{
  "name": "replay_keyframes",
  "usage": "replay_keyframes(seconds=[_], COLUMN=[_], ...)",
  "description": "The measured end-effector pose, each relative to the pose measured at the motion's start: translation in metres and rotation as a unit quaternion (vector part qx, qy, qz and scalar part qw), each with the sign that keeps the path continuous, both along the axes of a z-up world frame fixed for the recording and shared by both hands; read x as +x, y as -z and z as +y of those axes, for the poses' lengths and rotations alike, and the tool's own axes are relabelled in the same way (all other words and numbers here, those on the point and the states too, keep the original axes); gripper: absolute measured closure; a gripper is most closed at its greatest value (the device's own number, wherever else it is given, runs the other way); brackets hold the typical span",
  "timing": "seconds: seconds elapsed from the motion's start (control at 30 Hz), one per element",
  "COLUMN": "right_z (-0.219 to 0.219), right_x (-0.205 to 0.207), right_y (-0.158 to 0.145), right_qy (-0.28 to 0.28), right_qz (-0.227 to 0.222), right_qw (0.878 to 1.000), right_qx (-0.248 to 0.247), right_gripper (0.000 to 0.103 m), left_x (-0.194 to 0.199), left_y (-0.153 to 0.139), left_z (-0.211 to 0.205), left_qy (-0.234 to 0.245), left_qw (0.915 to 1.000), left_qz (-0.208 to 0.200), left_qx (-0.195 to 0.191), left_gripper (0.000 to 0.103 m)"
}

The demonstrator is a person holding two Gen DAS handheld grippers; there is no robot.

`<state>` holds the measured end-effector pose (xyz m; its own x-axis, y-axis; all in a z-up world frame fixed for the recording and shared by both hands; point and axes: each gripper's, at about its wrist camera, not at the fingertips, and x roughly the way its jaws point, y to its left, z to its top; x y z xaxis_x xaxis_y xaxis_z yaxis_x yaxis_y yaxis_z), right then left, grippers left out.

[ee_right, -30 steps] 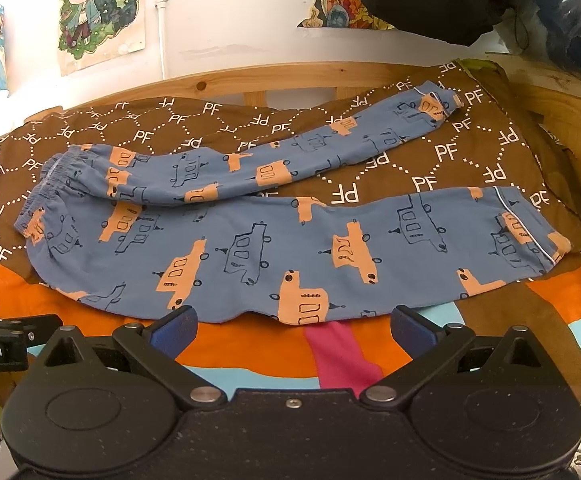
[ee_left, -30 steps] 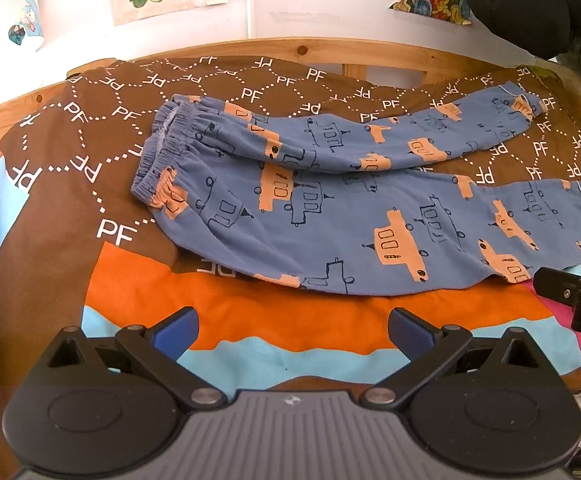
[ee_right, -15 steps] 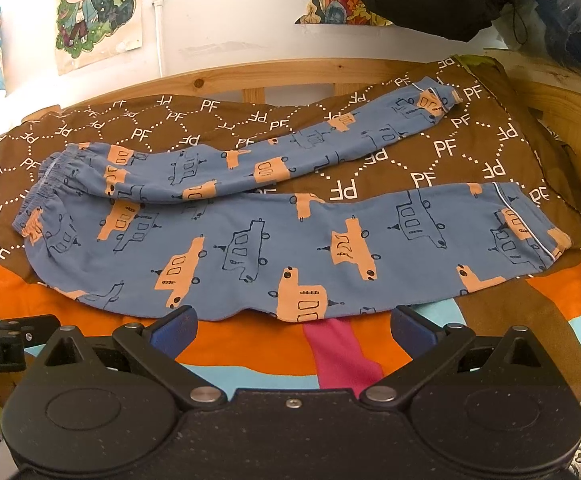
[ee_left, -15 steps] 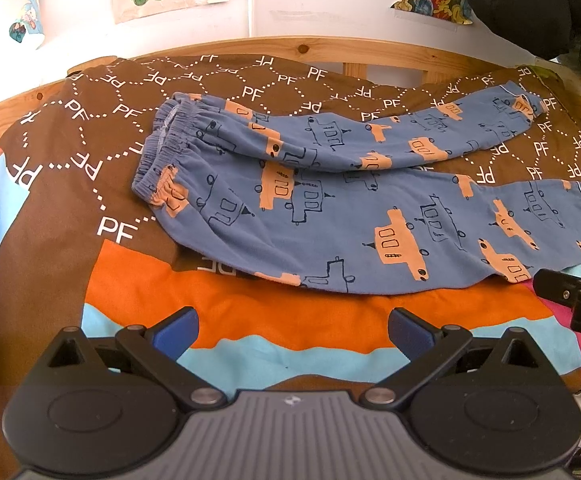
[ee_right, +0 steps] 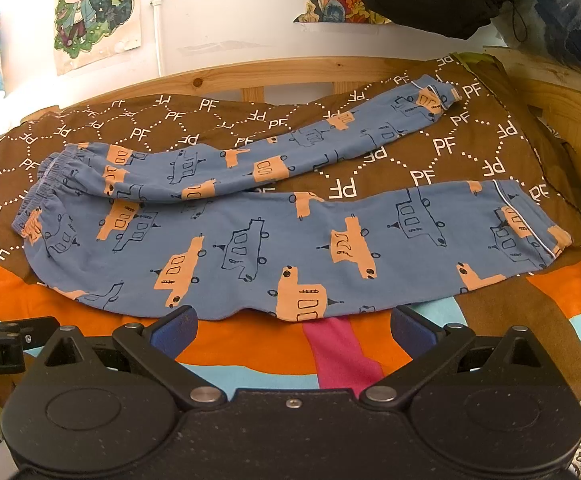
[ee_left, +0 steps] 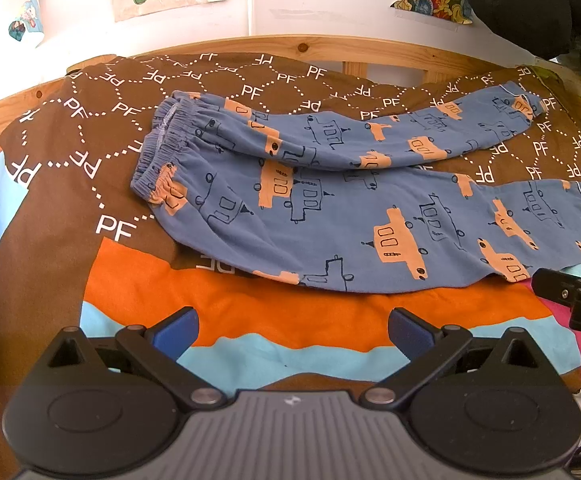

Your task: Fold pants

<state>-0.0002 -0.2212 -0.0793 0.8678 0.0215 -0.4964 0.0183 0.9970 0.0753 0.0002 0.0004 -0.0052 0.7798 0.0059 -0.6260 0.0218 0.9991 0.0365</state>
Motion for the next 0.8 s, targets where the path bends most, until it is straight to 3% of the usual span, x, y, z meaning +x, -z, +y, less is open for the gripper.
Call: replay_keyframes(seconds=[0.47,0.8], right_z=[-0.001,-0.004], right_x=[-0.001,0.002], right_y=[0.003,0.002], right_qy=[0.001,0.006], right_qz=[0.001,0.006], right_qw=[1.000,1.000], right_qx=[0.002,0.009], right_gripper=[0.001,0.001], left_x=[0.000,0.012], left_y=[0.000,-0.006], left_z=[-0.001,-0.005], left_qy=[-0.002,0.003], left_qw=[1.0000,0.9992], left_qz=[0.003,0.003], left_qx=[0.004,0.039], left_gripper=[0.000,0.000])
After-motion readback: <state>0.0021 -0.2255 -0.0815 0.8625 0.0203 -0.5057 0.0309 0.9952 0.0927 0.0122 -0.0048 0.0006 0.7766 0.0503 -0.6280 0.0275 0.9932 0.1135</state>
